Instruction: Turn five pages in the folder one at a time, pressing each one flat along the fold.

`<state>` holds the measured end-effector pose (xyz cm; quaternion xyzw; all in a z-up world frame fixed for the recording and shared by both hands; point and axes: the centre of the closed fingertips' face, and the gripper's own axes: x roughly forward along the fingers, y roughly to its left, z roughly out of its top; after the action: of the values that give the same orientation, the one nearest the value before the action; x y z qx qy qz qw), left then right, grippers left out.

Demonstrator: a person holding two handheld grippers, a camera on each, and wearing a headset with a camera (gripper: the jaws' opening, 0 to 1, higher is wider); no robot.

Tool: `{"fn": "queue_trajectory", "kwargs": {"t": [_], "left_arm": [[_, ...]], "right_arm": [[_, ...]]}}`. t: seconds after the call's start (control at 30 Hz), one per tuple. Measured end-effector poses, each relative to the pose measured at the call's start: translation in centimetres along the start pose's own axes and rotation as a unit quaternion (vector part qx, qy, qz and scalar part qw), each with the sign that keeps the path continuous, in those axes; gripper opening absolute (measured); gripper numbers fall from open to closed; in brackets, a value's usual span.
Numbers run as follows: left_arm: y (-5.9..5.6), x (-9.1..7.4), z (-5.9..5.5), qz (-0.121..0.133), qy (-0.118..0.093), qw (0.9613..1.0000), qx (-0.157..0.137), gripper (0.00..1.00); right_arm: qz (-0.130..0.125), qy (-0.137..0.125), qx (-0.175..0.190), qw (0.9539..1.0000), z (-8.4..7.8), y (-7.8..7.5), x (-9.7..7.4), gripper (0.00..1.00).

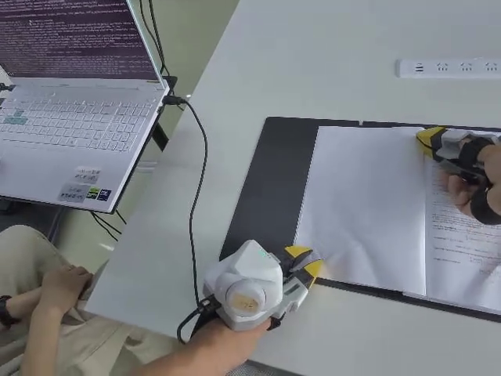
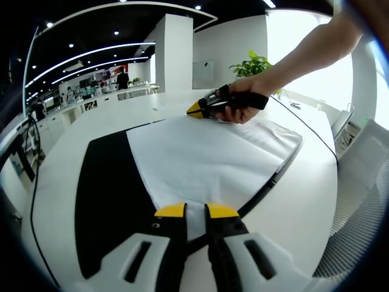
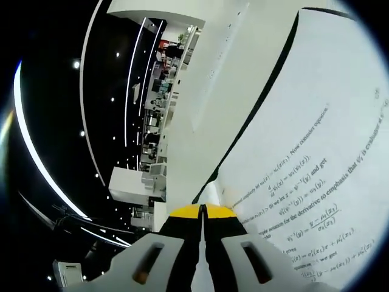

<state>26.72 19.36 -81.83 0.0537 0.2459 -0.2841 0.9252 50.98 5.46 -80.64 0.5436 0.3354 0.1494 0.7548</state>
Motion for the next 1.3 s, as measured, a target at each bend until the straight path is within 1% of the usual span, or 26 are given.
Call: {"fn": "queue_trajectory", "kwargs": {"t": [0.03, 0.1, 0.13, 0.17, 0.37, 0.47, 0.57, 0.67, 0.73, 0.97, 1.2, 1.3], "left_arm": [[0.0, 0.0, 0.0, 0.000, -0.001, 1.0000, -0.002, 0.10], [0.0, 0.0, 0.0, 0.001, -0.001, 1.0000, -0.002, 0.10], [0.0, 0.0, 0.1, 0.001, -0.001, 1.0000, -0.003, 0.10], [0.0, 0.0, 0.1, 0.001, -0.001, 1.0000, -0.003, 0.10], [0.0, 0.0, 0.1, 0.000, 0.000, 1.0000, -0.002, 0.10], [0.0, 0.0, 0.0, 0.000, 0.000, 1.0000, -0.001, 0.10], [0.0, 0.0, 0.0, 0.000, 0.001, 1.0000, -0.001, 0.10], [0.0, 0.1, 0.0, 0.000, 0.001, 1.0000, 0.000, 0.10], [0.0, 0.1, 0.0, 0.000, 0.001, 1.0000, 0.000, 0.10], [0.0, 0.1, 0.0, 0.000, 0.001, 1.0000, 0.000, 0.10], [0.0, 0.1, 0.0, 0.000, -0.002, 1.0000, -0.002, 0.10], [0.0, 0.0, 0.0, 0.000, -0.003, 1.0000, -0.002, 0.10]], "right_arm": [[0.000, -0.005, -0.004, 1.0000, 0.3, 0.2, 0.3, 0.00], [-0.005, -0.010, -0.004, 0.9999, 0.6, 0.1, 0.6, 0.00], [-0.006, -0.014, 0.000, 0.9999, 0.8, 0.1, 0.7, 0.00], [-0.010, -0.014, 0.002, 0.9999, 0.9, 0.0, 0.8, 0.00], [-0.014, -0.012, 0.003, 0.9998, 0.8, -0.1, 0.7, 0.00], [-0.015, 0.002, 0.005, 0.9999, 0.1, -0.1, 0.3, 0.00], [-0.012, 0.023, 0.000, 0.9997, -0.8, -0.1, -0.4, 0.00], [-0.010, 0.031, 0.003, 0.9995, -1.4, -0.2, -1.1, 0.00], [-0.008, 0.040, 0.002, 0.9992, -2.1, -0.2, -1.6, 0.00], [-0.001, 0.063, 0.012, 0.9980, -4.0, -0.4, -3.8, 0.00], [0.005, 0.079, 0.021, 0.9967, -5.8, -0.6, -5.9, 0.00], [0.009, 0.085, 0.023, 0.9961, -6.6, -1.0, -6.6, 0.00]]}}
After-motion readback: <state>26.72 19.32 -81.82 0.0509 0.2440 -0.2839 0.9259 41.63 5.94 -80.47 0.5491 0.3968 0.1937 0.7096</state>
